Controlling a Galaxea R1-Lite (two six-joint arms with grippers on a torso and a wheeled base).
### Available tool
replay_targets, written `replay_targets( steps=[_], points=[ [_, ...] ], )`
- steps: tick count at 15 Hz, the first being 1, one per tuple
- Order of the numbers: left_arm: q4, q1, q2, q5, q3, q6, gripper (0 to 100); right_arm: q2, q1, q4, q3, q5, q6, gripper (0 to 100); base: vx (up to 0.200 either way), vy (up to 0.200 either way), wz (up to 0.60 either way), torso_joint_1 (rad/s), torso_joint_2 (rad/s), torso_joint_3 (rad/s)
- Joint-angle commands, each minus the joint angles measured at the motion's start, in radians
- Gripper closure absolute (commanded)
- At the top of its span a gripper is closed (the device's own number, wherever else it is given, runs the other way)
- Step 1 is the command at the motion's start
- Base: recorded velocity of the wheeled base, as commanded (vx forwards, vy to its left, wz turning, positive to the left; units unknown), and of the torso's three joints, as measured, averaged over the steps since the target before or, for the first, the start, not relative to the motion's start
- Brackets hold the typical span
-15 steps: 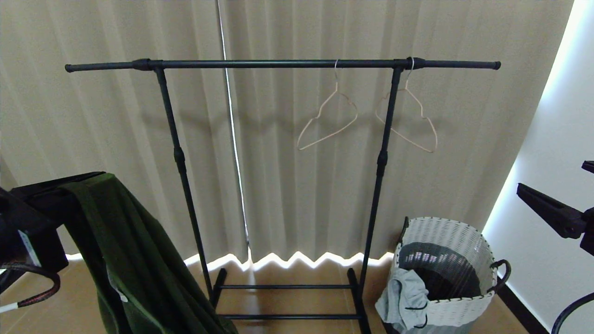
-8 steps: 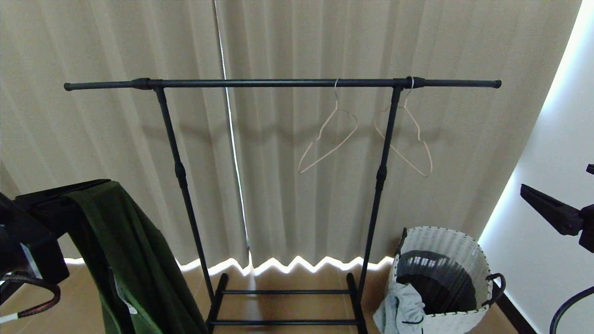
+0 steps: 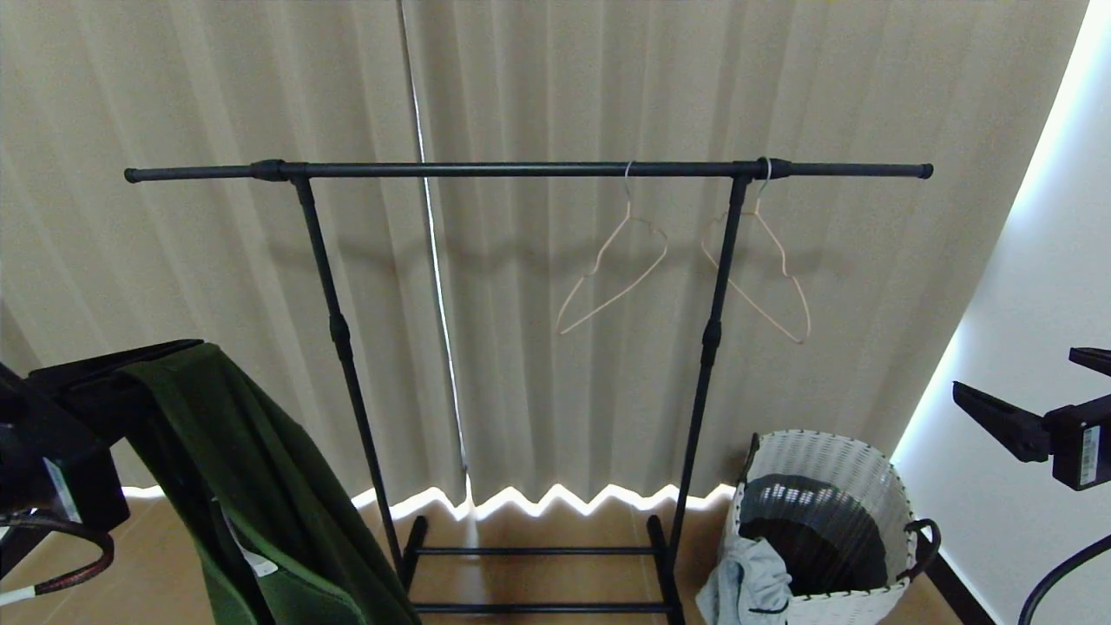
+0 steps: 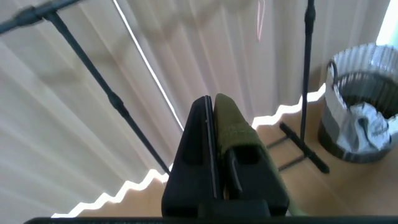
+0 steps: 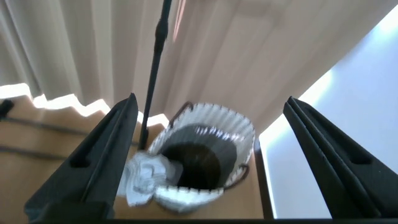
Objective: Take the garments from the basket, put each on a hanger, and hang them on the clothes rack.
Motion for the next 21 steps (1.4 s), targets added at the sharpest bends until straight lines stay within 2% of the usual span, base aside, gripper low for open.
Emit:
replay_targets(
  steps=[1,7,8,12,21],
  points=[
    [-0.011,0.005,0.002,0.000,0.000,-0.002,100,0.011,0.000,0.000,-0.002,0.000,-0.001,0,0.000,0.000,0.00,0.000,0.00,0.000],
    [-0.046,0.011,0.039,-0.002,-0.015,-0.001,100,0.011,0.000,0.000,-0.005,-0.004,-0.002,0,0.000,0.000,0.00,0.000,0.00,0.000],
    [-0.046,0.011,0.061,-0.002,-0.040,-0.001,100,0.011,0.000,0.000,-0.008,-0.004,-0.002,0,0.200,0.000,0.00,0.002,0.00,-0.002],
    [-0.046,0.043,0.076,-0.002,-0.026,-0.005,100,0.011,0.000,0.000,-0.024,-0.006,-0.002,0,0.200,0.000,0.00,0.000,0.00,0.002],
    [-0.047,0.039,0.071,-0.002,-0.005,-0.002,100,0.026,0.000,0.000,-0.045,-0.006,-0.002,0,0.200,0.000,0.00,0.006,0.00,0.001]
  ],
)
